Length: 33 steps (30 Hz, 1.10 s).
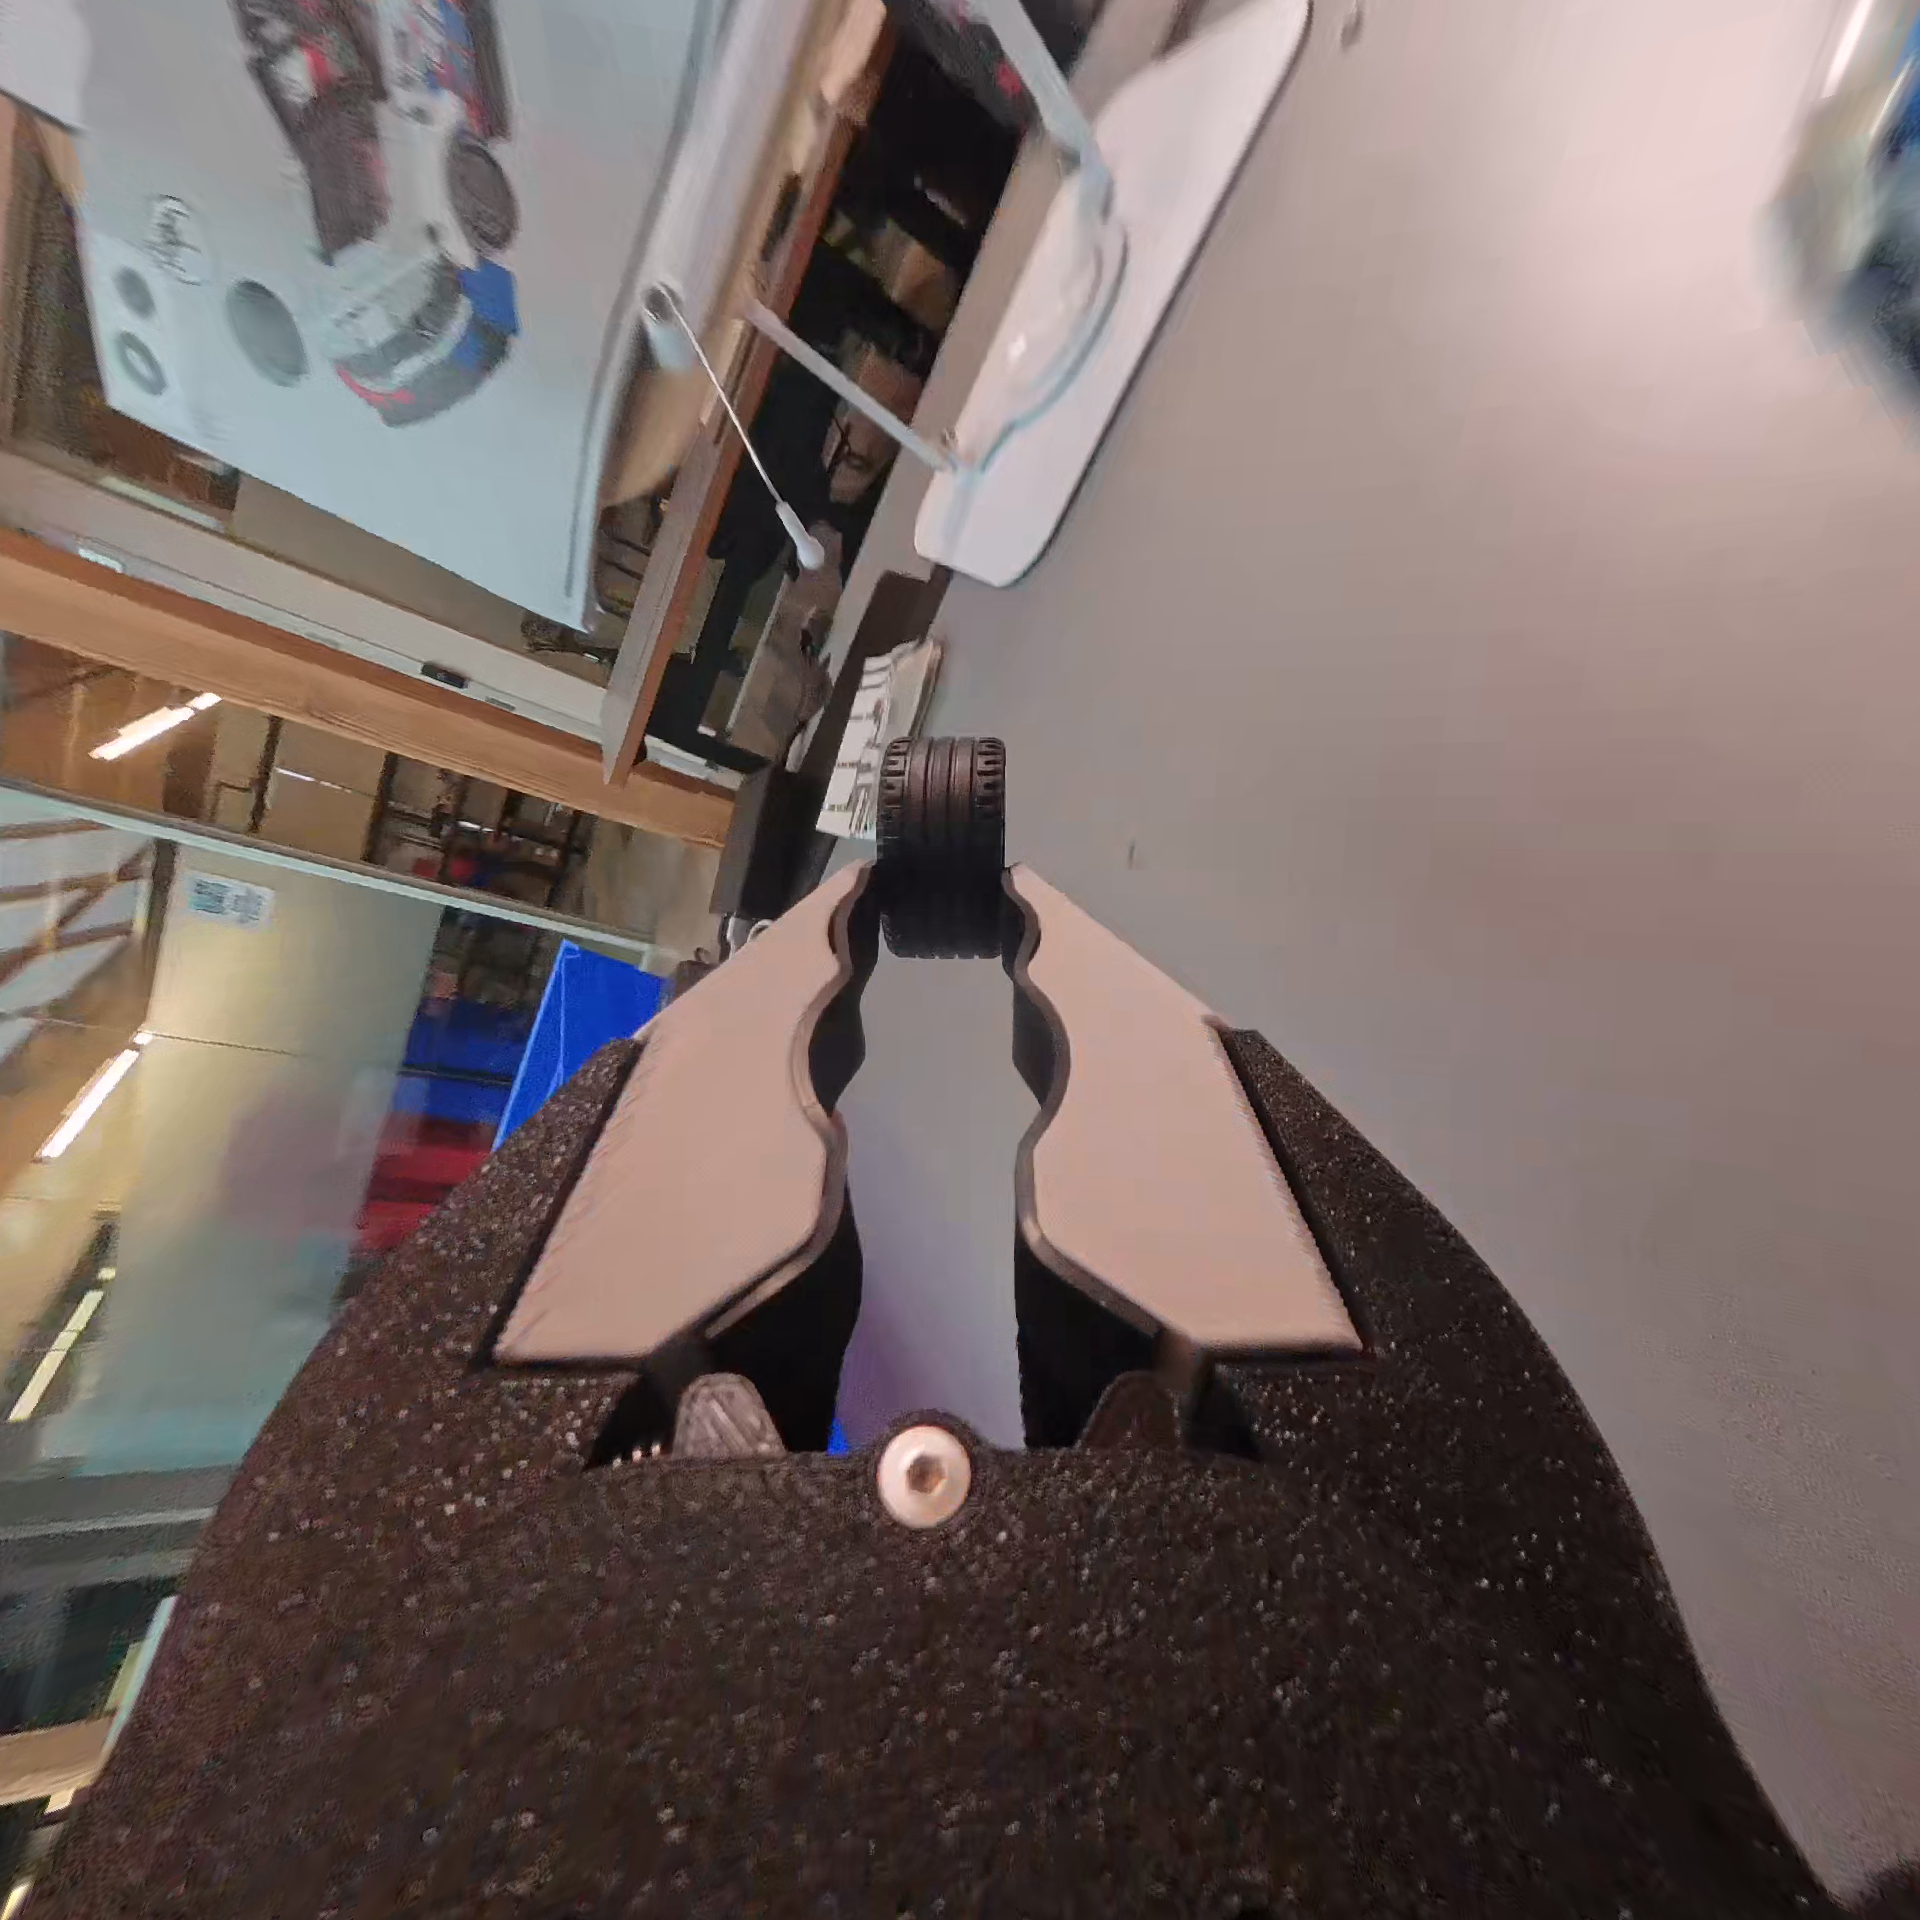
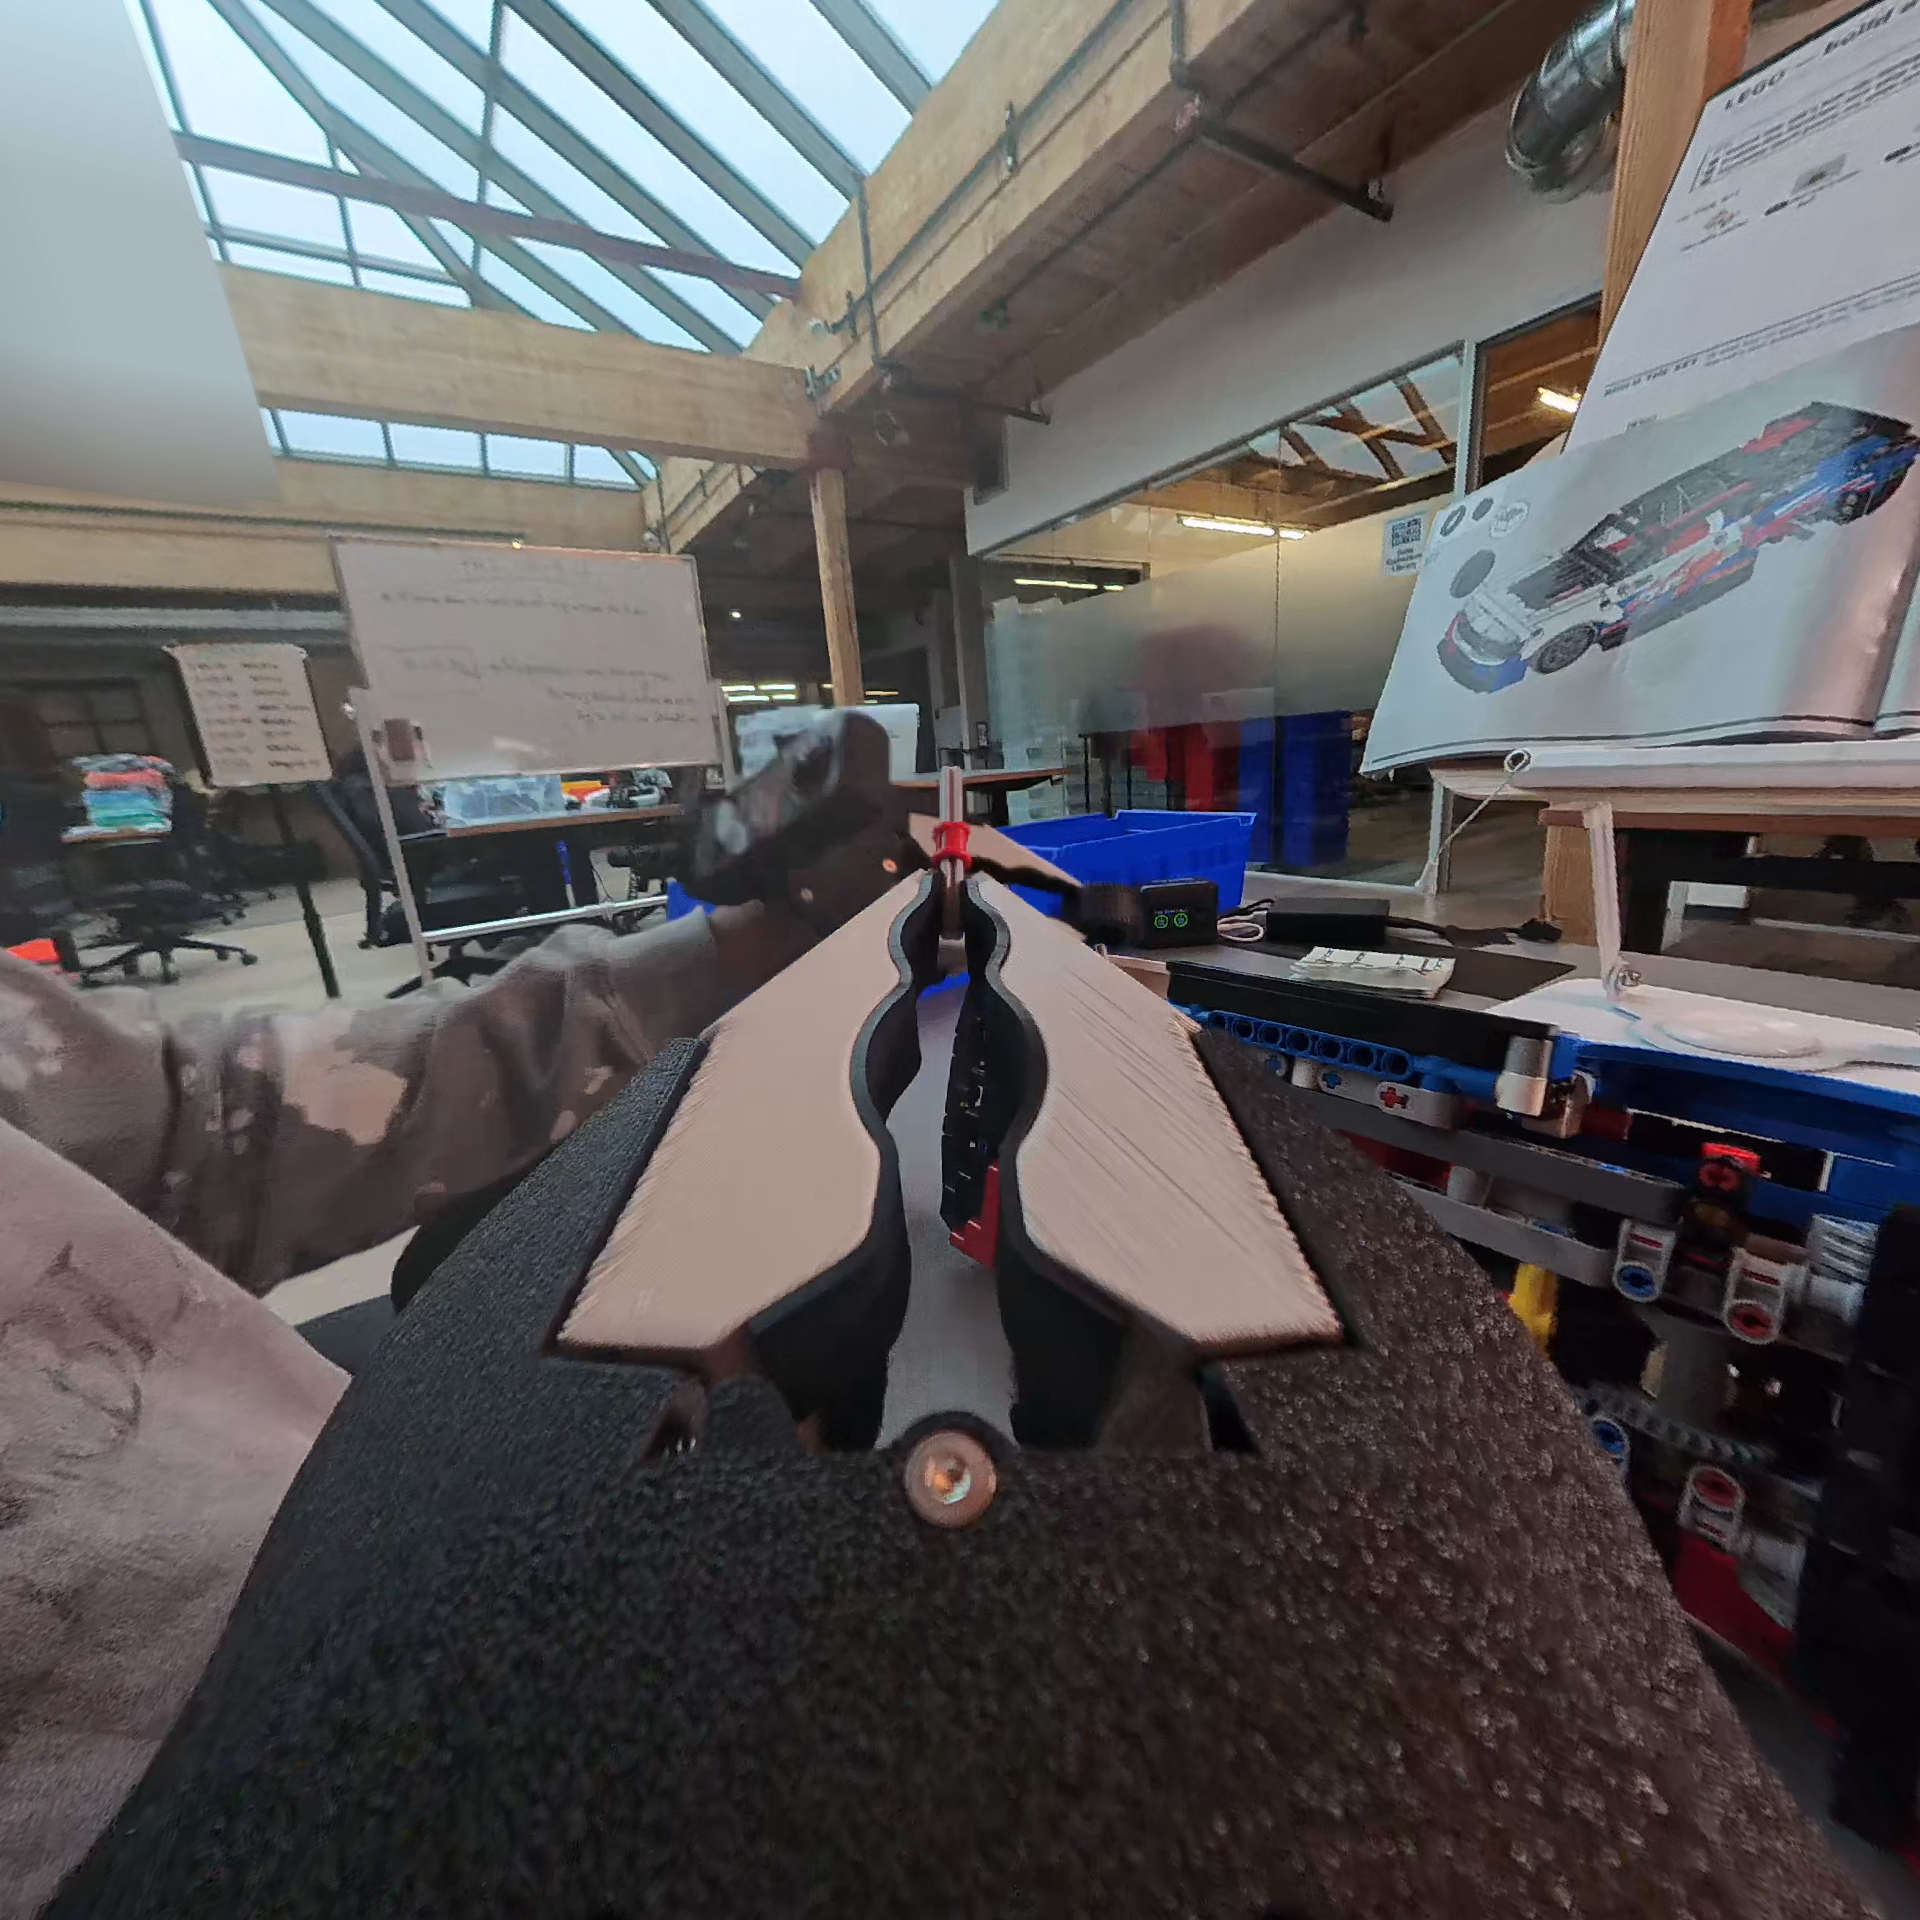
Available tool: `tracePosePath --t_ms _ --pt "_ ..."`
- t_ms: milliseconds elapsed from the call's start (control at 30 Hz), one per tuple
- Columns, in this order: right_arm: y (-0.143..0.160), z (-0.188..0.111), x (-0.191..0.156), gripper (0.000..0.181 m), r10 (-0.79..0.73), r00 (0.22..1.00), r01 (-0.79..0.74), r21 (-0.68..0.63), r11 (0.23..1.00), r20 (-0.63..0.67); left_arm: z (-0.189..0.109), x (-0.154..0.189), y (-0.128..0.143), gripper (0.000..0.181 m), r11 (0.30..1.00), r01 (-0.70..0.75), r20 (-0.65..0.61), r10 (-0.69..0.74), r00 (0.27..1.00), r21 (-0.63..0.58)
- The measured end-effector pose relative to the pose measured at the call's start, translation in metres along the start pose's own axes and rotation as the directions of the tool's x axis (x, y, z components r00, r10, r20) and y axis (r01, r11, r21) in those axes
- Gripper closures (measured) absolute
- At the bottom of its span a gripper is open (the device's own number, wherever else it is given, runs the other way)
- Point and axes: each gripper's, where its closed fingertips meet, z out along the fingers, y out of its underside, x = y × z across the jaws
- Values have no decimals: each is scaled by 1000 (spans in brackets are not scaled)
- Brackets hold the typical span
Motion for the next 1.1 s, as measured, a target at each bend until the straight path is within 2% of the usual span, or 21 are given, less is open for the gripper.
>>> tracePosePath --t_ms 100,267,367,433,500,600,633,700,767,800,900,967,1100 --pt "-3 -5 10 178 7 1000 -7 15 1000 -18 33 12 27 159 992 -112 -24 111 994 -52" --pt "-7 -12 30 179 56 997 -55 20 998 -46 68 35 33 159 978 -192 -125 180 976 -86" --pt "-10 -17 37 179 88 995 -86 30 996 -50 73 51 29 158 982 -182 -202 167 965 -57" --pt "-8 -18 40 178 94 994 -93 19 995 -55 69 57 26 148 993 -105 -264 89 960 -47" --pt "-4 -19 42 178 100 993 -99 12 995 -61 60 61 21 136 999 31 -349 -39 936 -29" --pt "2 -18 42 178 122 991 -122 9 993 -56 36 58 5 127 953 304 -510 -259 820 4" --pt "3 -17 41 178 127 990 -127 9 992 -52 26 46 -6 130 903 428 -541 -339 770 44" --pt "5 -15 39 177 128 991 -128 7 992 -43 -7 8 -39 137 712 687 -612 -482 628 144" --pt "5 -12 35 178 123 992 -123 18 992 -28 -53 -18 -80 142 482 853 -730 -507 458 201" --pt "3 -10 32 178 123 992 -123 27 992 -12 -76 -20 -99 143 400 897 -783 -489 384 189" --pt "-1 0 21 178 107 994 -109 53 993 23 -137 4 -155 144 260 962 -905 -384 184 85" --pt "-5 6 12 179 67 997 -69 63 996 35 -162 31 -183 147 215 977 -938 -340 72 -3" --pt "-9 14 -3 178 -73 997 71 64 995 17 -187 65 -211 148 92 993 -963 -264 -53 -80"
